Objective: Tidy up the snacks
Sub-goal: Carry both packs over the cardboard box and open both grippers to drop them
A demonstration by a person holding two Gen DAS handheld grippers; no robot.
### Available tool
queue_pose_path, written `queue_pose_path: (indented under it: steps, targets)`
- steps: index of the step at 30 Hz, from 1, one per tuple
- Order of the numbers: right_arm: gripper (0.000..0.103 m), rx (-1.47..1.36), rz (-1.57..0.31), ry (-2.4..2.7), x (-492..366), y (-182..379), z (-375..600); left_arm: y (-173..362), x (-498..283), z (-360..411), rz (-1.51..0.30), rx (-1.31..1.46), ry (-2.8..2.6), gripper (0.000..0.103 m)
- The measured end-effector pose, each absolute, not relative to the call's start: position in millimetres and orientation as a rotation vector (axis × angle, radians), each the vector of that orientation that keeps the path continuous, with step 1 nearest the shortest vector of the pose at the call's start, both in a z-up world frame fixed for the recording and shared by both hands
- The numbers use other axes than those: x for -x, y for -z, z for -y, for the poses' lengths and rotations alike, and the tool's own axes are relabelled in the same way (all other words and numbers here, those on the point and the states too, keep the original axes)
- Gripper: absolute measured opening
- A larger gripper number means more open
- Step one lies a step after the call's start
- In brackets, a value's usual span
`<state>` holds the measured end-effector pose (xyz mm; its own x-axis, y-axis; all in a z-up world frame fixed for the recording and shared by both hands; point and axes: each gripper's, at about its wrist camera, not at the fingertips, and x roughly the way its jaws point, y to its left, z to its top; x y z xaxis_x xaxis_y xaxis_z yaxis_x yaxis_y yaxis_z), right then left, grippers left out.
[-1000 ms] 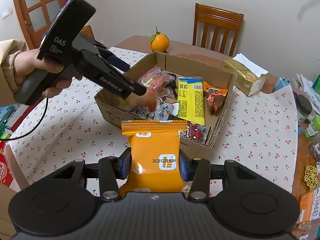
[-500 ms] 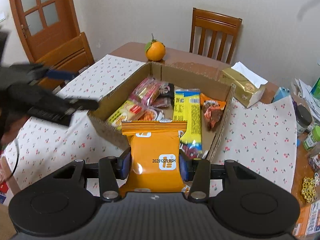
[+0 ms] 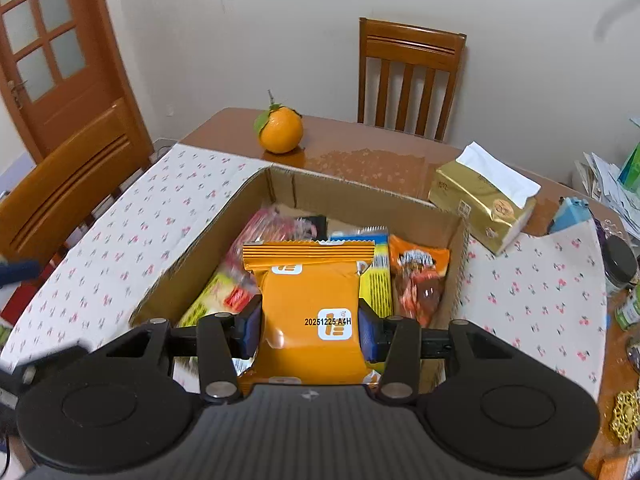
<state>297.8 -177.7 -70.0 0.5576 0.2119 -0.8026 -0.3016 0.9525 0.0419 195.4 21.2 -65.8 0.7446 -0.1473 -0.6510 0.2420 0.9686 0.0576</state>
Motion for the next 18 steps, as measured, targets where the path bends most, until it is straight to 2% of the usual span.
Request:
queue_pose_path:
  steps: [7, 9, 10, 11, 13, 18]
  targets:
    - [0.052, 0.092, -0.953, -0.258, -340, 89, 160, 70, -196, -33, -0.709, -0.098, 0.178, 0.098]
    - [0.065, 0.094, -0.947, -0.243, -345, 94, 158, 71, -195, -34, -0.707, -0.103, 0.166, 0.098]
    - [0.081, 0.097, -0.946, -0.241, -346, 95, 157, 71, -195, -34, -0.709, -0.105, 0.162, 0.098]
    - [0.092, 0.099, -0.938, -0.237, -344, 94, 157, 71, -195, -34, -0.71, -0.104, 0.16, 0.098]
    - [0.102, 0.105, -0.921, -0.23, -338, 91, 157, 71, -195, -35, -0.712, -0.098, 0.154, 0.098]
    - [0.103, 0.126, -0.916, -0.179, -315, 76, 166, 69, -195, -32, -0.718, -0.096, 0.144, 0.098]
